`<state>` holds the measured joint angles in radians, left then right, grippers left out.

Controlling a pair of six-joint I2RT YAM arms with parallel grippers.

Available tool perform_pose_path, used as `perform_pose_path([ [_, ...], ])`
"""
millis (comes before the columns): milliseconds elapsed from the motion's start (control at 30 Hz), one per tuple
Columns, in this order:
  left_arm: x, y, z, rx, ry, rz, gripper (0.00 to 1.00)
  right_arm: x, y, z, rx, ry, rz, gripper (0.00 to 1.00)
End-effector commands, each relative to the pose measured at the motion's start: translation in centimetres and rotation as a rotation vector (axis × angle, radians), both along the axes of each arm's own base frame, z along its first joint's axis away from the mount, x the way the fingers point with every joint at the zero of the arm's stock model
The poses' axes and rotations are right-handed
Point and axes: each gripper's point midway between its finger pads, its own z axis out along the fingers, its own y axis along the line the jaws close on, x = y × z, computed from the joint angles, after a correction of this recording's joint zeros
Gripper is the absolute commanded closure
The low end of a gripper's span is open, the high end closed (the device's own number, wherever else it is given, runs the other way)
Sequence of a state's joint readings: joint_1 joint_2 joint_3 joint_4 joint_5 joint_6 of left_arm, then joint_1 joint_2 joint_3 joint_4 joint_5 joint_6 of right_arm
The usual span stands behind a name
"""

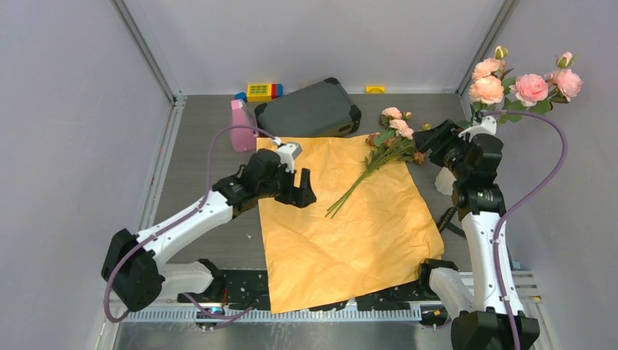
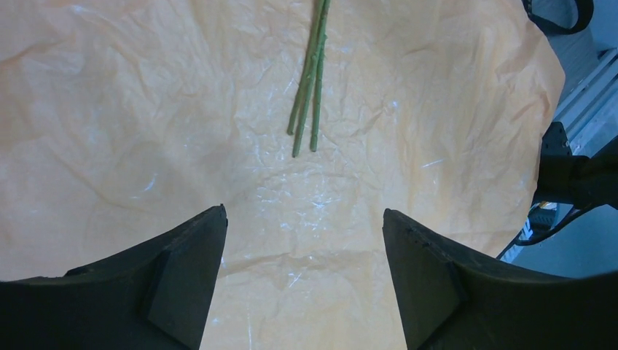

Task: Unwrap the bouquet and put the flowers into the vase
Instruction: Pick up the fake flower from the wrapping paper.

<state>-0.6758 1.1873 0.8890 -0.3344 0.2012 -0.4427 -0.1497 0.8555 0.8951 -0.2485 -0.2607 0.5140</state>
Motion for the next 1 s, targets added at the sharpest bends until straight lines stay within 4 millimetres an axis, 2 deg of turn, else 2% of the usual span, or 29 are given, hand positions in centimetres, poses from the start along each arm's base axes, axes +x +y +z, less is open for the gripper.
perform_pose_path([
  [0, 1.2, -3.4, -0.5, -0.053, -0.029, 0.009, 0.20, 0.4, 2.9, -3.6, 0.108, 0.091, 0.098, 0.31],
  [33, 1.2, -4.0, -1.0, -0.054, -0.023, 0.003, 0.21, 0.7, 3.2, -4.1, 0.120, 0.097, 0.092, 0.31],
  [67, 1.2, -4.5, -1.5, -0.052, -0.017, -0.003, 0.21, 0.7, 4.2, -5.5, 0.126, 0.134, 0.113, 0.31],
  [100, 1.1, -5.0, -2.0, -0.050, -0.010, -0.006, 0.22, 1.0, 4.2, -6.2, 0.123, 0.147, 0.094, 0.32],
  [133, 1.1, -5.4, -2.6, -0.049, 0.004, -0.008, 0.22, 0.9, 5.6, -7.6, 0.118, 0.185, 0.120, 0.34],
  [167, 1.1, -5.7, -3.0, -0.052, 0.014, -0.009, 0.23, 1.2, 5.8, -8.2, 0.109, 0.198, 0.096, 0.35],
  [200, 1.1, -6.1, -3.3, -0.061, 0.018, -0.010, 0.23, 1.1, 7.2, -9.7, 0.101, 0.236, 0.121, 0.38],
  [233, 1.1, -6.2, -3.6, -0.066, 0.026, -0.007, 0.23, 1.5, 7.4, -10.3, 0.104, 0.244, 0.098, 0.39],
  [300, 1.0, -6.3, -4.2, -0.073, 0.038, 0.000, 0.24, 1.8, 8.5, -13.3, 0.118, 0.312, 0.081, 0.44],
  [367, 0.8, -6.0, -5.0, -0.067, 0.050, 0.015, 0.24, 2.0, 9.6, -15.1, 0.143, 0.342, 0.075, 0.48],
  [400, 0.8, -5.8, -5.2, -0.063, 0.055, 0.020, 0.24, 2.3, 10.4, -15.2, 0.159, 0.333, 0.081, 0.50],
  [433, 0.7, -5.7, -5.5, -0.057, 0.060, 0.027, 0.25, 2.5, 10.2, -16.5, 0.148, 0.353, 0.049, 0.50],
  [467, 0.6, -5.5, -5.8, -0.052, 0.064, 0.030, 0.25, 2.9, 10.6, -16.5, 0.154, 0.333, 0.039, 0.51],
  [500, 0.6, -5.4, -5.9, -0.050, 0.065, 0.033, 0.25, 2.9, 10.9, -17.6, 0.151, 0.356, 0.037, 0.51],
  [533, 0.6, -5.4, -6.0, -0.047, 0.065, 0.035, 0.25, 3.3, 11.0, -17.6, 0.163, 0.341, 0.029, 0.52],
  [667, 0.5, -4.9, -6.4, -0.037, 0.066, 0.049, 0.25, 4.7, 11.3, -19.5, 0.145, 0.369, 0.016, 0.54],
  [967, 0.4, -4.3, -6.5, -0.028, 0.067, 0.069, 0.25, 7.4, 11.3, -21.2, 0.105, 0.383, -0.020, 0.59],
])
